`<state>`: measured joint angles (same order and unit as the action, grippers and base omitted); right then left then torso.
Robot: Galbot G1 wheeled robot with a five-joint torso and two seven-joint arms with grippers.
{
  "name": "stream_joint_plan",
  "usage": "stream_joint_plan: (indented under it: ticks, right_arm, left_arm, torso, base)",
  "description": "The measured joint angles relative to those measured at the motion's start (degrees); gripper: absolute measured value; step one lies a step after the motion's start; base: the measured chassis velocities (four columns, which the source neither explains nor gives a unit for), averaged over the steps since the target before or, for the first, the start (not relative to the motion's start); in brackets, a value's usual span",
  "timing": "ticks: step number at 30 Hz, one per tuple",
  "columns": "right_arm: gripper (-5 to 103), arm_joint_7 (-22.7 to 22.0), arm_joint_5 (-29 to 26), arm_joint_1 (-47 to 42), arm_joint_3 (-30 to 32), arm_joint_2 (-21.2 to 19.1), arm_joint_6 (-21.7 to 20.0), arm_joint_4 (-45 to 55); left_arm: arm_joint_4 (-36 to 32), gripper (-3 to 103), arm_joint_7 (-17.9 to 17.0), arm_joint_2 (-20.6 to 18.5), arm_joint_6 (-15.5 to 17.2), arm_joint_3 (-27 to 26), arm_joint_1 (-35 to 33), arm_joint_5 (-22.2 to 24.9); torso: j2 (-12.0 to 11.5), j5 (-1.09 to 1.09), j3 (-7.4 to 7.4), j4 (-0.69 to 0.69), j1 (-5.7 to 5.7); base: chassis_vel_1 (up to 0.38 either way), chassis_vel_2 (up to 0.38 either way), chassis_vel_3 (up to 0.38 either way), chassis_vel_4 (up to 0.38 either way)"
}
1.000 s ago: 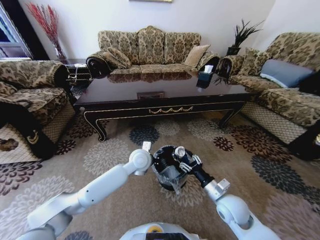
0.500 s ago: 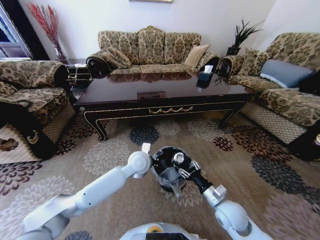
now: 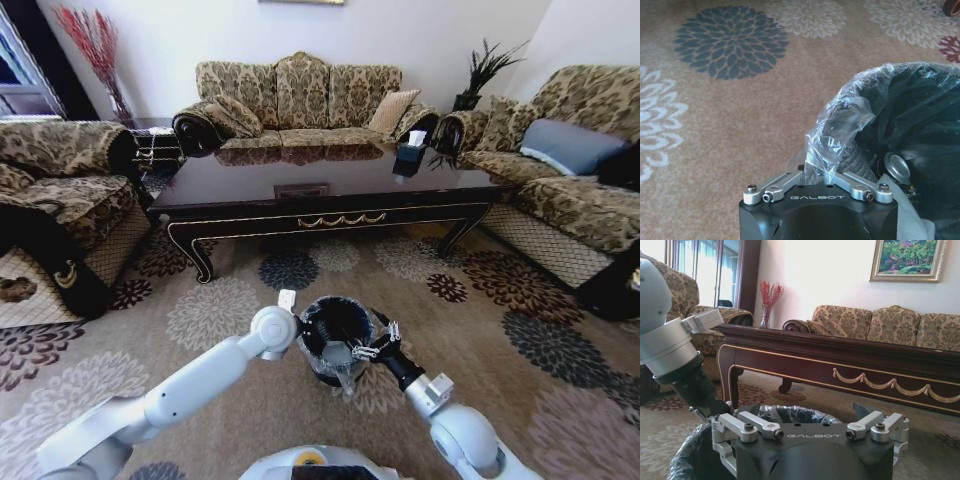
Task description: Move to the front of the table and pick up the trash from the floor, then place it into the trash bin.
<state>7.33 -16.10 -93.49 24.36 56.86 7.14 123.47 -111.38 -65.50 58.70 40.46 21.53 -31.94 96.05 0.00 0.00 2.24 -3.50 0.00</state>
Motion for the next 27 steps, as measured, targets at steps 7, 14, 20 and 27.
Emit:
stream_joint_plan:
  ticks: [7,14,20,27]
  right_arm:
    - [100,0.6,-3.6,0.5,0.7,0.4,0.9,0.8]
    - [100,-0.3,-8.3,4.5,1.9,0.7,0.5,-0.7]
    - [100,-2.2,-10.0,8.3,1.7,2.0,-0.1,-6.5]
    - [100,-3.0,-10.0,14.2,0.2,3.8,1.0,-19.7]
  left_arm:
    - [-2.2,0,1.1,-3.0,0.2,-5.2,-4.5,-0.4]
    - [-5.3,0,4.8,-10.8,1.0,-19.3,-16.0,-2.0]
    - [-6.1,0,7.2,-15.8,0.7,-25.9,-22.2,-3.5]
    - [-2.9,0,10.6,-17.5,-0.2,-31.4,-24.1,-3.7]
  torso:
    - [0.0,-0.01,0.0,-0.02,0.0]
    - [0.0,0.0,0.0,0.02,0.0]
    - [0.0,-0.02,0.0,0.03,0.0]
    - [0.0,0.01,0.0,-0.01,0.0]
  base:
    - [0.0,0.0,0.0,0.0]
    - [0.0,0.0,0.0,0.0]
    - [0.0,0.0,0.0,0.0]
    - [0.0,0.0,0.0,0.0]
